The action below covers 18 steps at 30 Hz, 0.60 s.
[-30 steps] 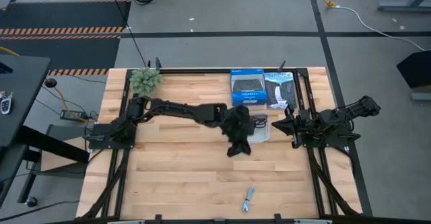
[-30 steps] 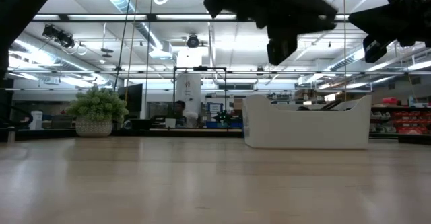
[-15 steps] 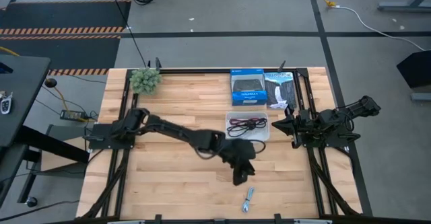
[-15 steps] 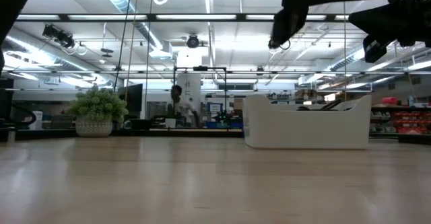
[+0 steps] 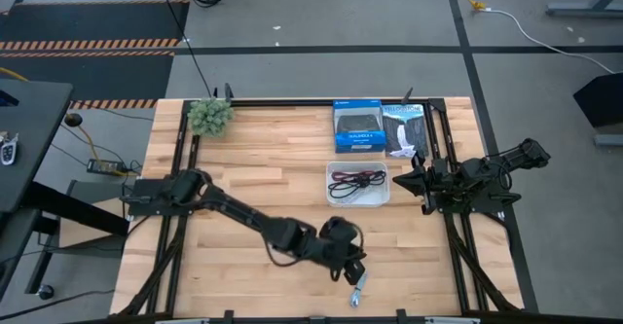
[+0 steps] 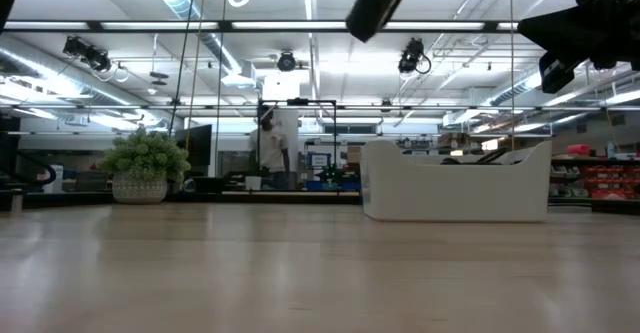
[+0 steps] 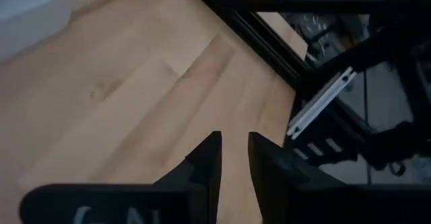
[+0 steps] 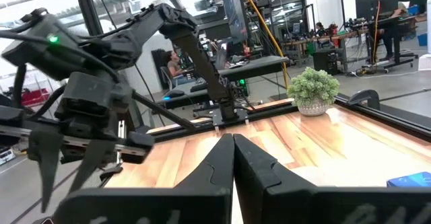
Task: Pick and place USB-C Cables
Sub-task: Put the blue charger cable into the white bin
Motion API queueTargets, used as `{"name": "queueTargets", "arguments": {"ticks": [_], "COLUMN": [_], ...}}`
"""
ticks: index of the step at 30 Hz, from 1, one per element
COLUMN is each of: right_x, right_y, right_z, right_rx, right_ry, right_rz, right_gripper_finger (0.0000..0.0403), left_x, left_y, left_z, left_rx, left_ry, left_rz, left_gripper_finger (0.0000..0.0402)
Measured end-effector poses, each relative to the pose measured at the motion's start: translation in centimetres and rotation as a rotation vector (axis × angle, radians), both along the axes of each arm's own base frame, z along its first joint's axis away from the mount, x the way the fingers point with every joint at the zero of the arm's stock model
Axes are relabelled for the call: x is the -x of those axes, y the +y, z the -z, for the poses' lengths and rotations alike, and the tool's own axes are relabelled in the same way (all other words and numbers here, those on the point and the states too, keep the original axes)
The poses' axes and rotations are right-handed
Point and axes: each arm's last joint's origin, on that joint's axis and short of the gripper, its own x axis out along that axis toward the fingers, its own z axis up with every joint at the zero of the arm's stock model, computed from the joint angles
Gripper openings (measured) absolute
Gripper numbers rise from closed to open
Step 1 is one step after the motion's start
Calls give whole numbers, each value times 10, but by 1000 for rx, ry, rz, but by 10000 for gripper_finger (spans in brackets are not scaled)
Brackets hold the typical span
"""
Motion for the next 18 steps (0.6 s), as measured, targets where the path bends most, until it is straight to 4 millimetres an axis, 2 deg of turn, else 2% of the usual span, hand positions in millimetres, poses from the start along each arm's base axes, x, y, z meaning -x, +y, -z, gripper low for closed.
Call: {"name": "queueTargets", "arguments": {"ticks": [8,13,18], "right_x": [0,0,0], "right_y": [0,0,0], "right_z": [0,0,0], "right_rx": [0,0,0], "right_ry": [0,0,0], "right_rz": [0,0,0], "right_gripper_finger": [14,14,14], "left_x": [16,20,17], "left_y": [-33,-44,-47], "left_z": [-1,-4,-26], "left_rx": [86,114,120], "left_ry": [-19,-55,-92], "left_rz": [-43,-41,-41], "left_gripper_finger": [79,79,79]}}
